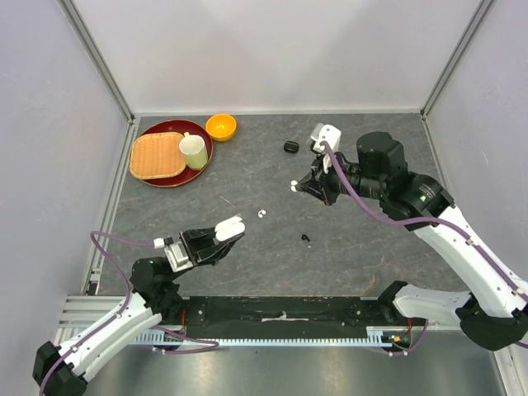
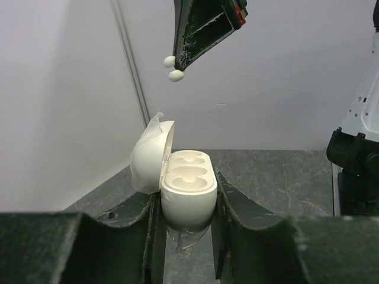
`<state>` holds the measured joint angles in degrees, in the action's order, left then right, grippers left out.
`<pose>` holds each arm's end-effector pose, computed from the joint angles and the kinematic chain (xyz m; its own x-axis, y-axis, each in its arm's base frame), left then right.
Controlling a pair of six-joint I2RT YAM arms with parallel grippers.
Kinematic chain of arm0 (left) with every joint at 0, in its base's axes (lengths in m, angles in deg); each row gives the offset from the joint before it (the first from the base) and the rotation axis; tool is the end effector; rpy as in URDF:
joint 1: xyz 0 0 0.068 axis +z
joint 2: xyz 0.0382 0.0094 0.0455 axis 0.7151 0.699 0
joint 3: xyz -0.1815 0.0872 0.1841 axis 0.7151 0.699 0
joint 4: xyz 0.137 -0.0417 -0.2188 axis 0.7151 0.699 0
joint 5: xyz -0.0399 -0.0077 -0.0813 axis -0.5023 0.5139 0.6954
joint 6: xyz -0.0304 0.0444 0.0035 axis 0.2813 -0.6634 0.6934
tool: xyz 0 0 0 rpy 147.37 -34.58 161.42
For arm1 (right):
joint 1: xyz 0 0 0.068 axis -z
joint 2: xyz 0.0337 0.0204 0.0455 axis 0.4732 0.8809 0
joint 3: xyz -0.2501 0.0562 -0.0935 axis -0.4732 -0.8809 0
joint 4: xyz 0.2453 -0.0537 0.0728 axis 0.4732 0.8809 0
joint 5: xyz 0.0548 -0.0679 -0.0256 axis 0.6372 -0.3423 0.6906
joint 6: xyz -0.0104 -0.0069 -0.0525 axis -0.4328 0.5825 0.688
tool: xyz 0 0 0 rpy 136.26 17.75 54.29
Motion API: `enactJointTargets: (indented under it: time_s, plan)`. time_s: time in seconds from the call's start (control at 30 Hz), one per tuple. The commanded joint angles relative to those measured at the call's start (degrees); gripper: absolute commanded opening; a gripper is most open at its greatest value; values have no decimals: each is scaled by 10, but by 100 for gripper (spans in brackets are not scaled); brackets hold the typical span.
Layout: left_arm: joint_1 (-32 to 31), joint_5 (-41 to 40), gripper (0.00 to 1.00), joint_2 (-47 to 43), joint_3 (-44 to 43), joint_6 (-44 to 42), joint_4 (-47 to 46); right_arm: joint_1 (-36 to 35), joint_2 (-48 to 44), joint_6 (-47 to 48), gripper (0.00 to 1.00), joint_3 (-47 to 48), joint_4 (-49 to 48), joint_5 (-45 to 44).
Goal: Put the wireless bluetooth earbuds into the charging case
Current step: Place the earbud in the charging case.
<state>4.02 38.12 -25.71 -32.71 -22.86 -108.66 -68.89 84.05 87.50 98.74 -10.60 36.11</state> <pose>0.0740 -0.0844 0.2478 0.4074 -0.3619 -0.8385 0.8558 0.4719 0.2121 0.1577 0.1499 0.4423 -0.2064 -0.2744 -0.9392 -0.8582 0.5119 0.0390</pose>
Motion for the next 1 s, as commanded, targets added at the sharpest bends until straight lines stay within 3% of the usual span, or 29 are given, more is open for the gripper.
enactJointTargets:
  time_s: [0.0,0.17,0.4,0.97]
  plan:
    - [-2,18,2,8,-2,12,-21,-1,34,45,0,60,75,82]
    - [-1,25,2,35,-13,7,-25,-6,66,78,0,121,125,110]
    - [-1,46,2,97,-27,14,-51,-113,107,115,0,174,188,38]
    - [-1,102,2,177,-58,33,-67,-245,172,165,0,174,176,-72]
